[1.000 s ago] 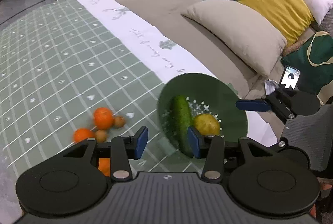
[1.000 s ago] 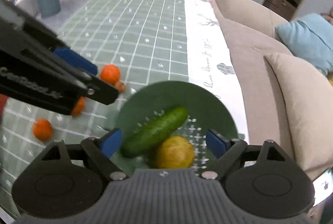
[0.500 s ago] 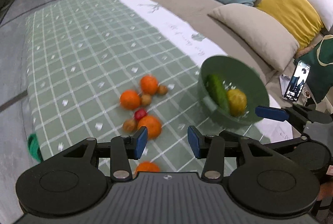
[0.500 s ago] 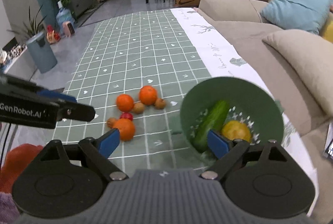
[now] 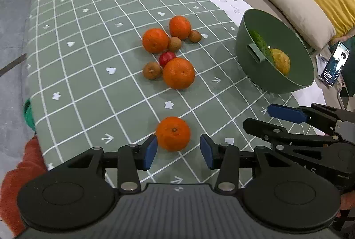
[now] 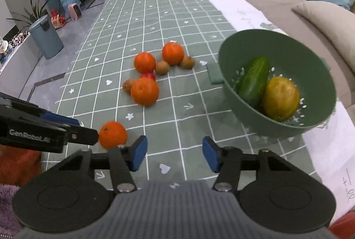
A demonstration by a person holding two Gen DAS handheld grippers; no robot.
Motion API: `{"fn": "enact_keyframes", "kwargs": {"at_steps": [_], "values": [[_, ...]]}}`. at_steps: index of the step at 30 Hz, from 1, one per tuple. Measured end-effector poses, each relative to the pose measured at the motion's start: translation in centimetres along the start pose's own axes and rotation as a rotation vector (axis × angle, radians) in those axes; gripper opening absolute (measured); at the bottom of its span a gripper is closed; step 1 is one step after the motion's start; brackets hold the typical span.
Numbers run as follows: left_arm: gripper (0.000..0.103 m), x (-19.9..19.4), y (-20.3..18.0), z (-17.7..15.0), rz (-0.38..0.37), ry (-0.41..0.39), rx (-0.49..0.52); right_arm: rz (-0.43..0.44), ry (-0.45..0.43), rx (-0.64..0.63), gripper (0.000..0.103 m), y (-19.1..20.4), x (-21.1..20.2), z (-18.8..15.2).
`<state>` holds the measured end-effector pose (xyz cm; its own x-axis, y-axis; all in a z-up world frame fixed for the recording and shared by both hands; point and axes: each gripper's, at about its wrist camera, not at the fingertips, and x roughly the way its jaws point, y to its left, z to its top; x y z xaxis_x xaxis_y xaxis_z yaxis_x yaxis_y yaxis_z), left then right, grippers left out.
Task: Organize fruits
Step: 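Withdraw both tools from the colander toward the oranges, then grasp an orange with the left tool while the right tool grasps another orange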
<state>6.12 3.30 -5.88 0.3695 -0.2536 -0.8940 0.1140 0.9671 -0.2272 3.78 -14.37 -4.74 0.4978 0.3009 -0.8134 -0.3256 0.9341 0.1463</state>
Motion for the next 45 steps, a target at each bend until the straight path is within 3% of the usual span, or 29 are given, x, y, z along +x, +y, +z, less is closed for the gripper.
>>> {"fn": "enact_keyframes", "kwargs": {"at_steps": [9, 18, 23, 34, 45], "values": [[0.058, 2.8, -0.3, -0.3, 0.057, 0.029, 0.024, 0.016, 0.022, 0.009, 0.047, -0.5, 1.7, 0.2], [0.058, 4.1, -0.5, 0.2, 0.064, 0.043, 0.019, 0.033, 0.031, 0.016, 0.047, -0.7, 2.5, 0.3], [0.050, 4.0, -0.3, 0.4, 0.048, 0.035, 0.008, 0.041, 0.018, 0.016, 0.047, -0.6, 2.7, 0.6], [0.049, 1.3, 2.6, 2.2, 0.138, -0.083, -0.094, 0.106, -0.023, -0.080, 0.048, 2.0, 5.5, 3.6], [0.049, 1.4, 5.0, 3.5, 0.147, -0.088, -0.151, 0.106, 0.022, -0.117, 0.049, 3.9, 10.2, 6.1]]}}
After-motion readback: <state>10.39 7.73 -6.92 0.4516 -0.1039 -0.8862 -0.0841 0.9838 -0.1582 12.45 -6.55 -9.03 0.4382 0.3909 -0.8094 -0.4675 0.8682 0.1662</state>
